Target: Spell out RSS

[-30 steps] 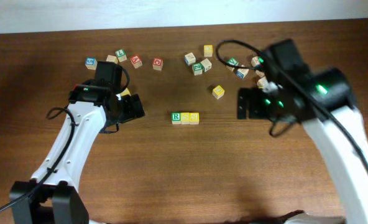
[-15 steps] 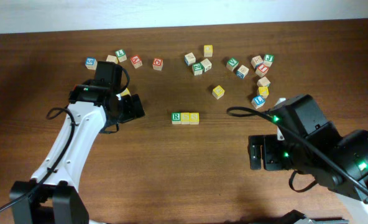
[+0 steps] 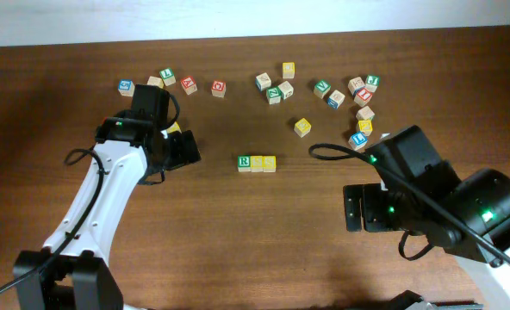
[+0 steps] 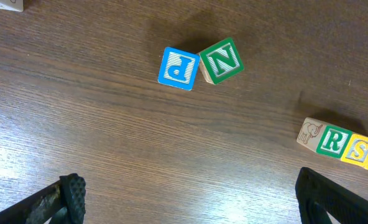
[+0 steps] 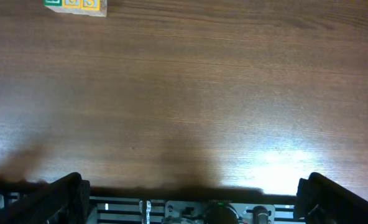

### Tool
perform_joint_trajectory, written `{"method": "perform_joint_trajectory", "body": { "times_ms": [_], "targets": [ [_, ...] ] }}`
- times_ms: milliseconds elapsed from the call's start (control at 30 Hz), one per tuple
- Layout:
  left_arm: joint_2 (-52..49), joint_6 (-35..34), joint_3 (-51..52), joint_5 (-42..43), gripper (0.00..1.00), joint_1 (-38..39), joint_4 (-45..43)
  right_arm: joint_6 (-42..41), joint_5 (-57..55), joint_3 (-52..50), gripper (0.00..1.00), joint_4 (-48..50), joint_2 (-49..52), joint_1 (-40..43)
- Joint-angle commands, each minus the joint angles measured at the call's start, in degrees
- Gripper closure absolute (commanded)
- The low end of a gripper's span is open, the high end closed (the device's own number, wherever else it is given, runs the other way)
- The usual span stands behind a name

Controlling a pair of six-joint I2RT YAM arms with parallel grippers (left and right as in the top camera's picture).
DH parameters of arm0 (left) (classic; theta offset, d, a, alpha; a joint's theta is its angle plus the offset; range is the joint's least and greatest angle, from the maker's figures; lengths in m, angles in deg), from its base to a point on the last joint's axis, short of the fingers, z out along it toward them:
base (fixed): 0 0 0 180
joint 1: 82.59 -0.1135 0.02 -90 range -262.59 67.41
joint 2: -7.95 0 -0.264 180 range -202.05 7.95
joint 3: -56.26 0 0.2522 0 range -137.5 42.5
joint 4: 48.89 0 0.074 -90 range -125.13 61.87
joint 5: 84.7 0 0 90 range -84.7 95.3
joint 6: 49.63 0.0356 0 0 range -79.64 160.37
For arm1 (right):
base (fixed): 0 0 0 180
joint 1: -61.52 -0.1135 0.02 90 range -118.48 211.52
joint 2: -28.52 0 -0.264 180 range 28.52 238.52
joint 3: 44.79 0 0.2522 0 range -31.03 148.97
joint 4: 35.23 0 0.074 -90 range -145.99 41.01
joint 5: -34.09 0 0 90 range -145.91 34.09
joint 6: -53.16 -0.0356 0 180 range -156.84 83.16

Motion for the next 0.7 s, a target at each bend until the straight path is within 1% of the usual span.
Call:
{"method": "perform_joint_trajectory", "body": {
  "times_ms": [0, 100, 200, 333, 433, 500, 600, 667],
  "targets": [
    [0.4, -0.7, 0.1, -0.6, 0.01, -0.3, 0.1, 1.6, -3.0, -1.0, 0.02, 1.4, 0.1, -0.3],
    [0.4, -0.7, 0.1, -0.7, 0.01, -0.3, 0.1, 7.0, -2.8, -3.3, 0.02, 8.1, -2.0, 1.1],
    [0.4, -0.7, 0.1, -0.6, 0.01, -0.3, 0.1, 11.9, 1.3, -9.6, 0.02, 17.2, -6.3, 5.1],
    [0.4, -0.7, 0.1, -0.6, 0.01, -0.3, 0.1, 17.9, 6.1, -21.8, 0.01, 30.3, -14.4, 11.9],
    [0.4, -0.7, 0.1, -0.6, 0.01, -0.3, 0.1, 23.1, 9.7, -33.8, 0.02, 43.4, -23.4, 17.2],
    [0.4, -0.7, 0.1, -0.7, 0.01, -0.3, 0.1, 25.7, 10.1, -41.6, 0.01, 52.0, -30.3, 20.1],
    [0.4, -0.7, 0.1, -0.7, 0.01, -0.3, 0.1, 29.0, 10.1, -49.9, 0.02, 61.6, -38.2, 23.2],
    [0.4, -0.7, 0.1, -0.7, 0.01, -0.3, 0.1, 29.8, 10.1, -55.2, 0.02, 67.7, -42.8, 25.0]
  ]
}}
